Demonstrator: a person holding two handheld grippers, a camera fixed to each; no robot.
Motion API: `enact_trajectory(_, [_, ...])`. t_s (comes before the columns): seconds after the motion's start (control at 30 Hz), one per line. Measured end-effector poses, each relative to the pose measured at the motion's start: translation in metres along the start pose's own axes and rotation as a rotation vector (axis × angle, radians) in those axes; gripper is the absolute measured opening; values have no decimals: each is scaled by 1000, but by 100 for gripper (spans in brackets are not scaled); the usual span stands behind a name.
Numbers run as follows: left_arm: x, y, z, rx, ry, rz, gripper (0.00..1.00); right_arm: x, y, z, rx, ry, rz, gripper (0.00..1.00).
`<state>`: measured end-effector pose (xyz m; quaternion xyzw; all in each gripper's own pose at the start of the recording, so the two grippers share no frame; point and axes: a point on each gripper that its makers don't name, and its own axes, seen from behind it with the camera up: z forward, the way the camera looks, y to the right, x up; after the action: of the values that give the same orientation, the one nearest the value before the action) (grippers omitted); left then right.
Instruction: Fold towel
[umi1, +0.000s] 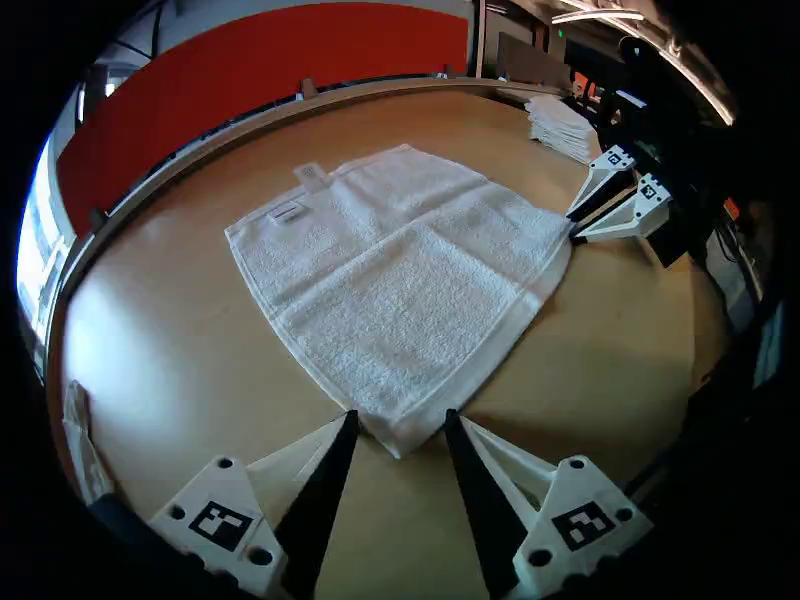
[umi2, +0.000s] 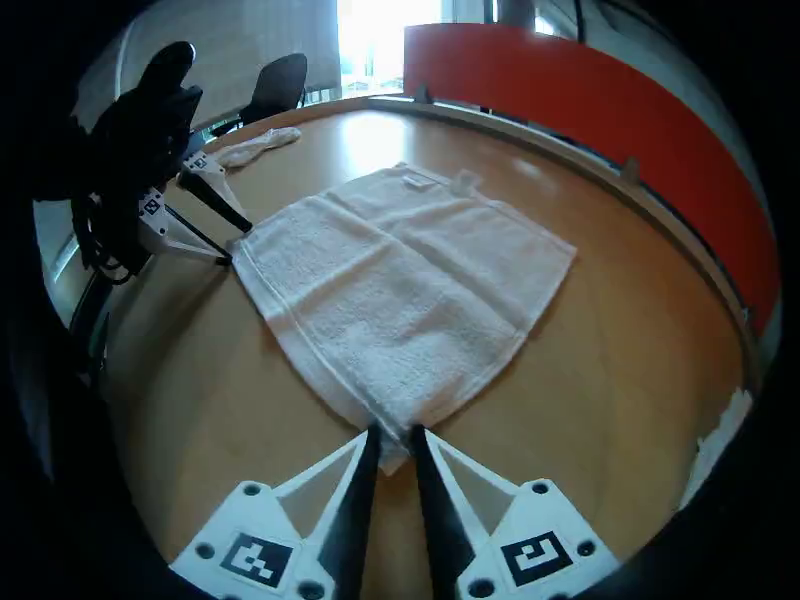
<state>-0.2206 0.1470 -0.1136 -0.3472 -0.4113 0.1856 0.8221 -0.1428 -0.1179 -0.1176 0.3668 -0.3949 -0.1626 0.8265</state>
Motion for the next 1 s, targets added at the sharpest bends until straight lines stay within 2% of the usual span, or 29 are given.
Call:
enact_trajectory(0.2, [0,1,-1,6,-5,-6,52,0,1,1,-1,-1,3,21])
enact_trajectory(0.27, [0,0,-1,9,-8,-7,40,0,1,1,-1,-2,3,20])
enact_trajectory(0.33, [0,0,0,17,-10,-11,20,0,1,1,-1,-3,3,19])
enact_trajectory(0.47, [1,0,1,30,-10,-14,17,1,0,1,0,-3,0,17])
enact_trajectory(0.8, [4,0,-1,30,-15,-26,16,9,-1,-5,-11,13,3,15])
enact_trajectory(1.0, [16,-3,-13,40,3,-51,16,20,-1,-16,-21,39,12,15])
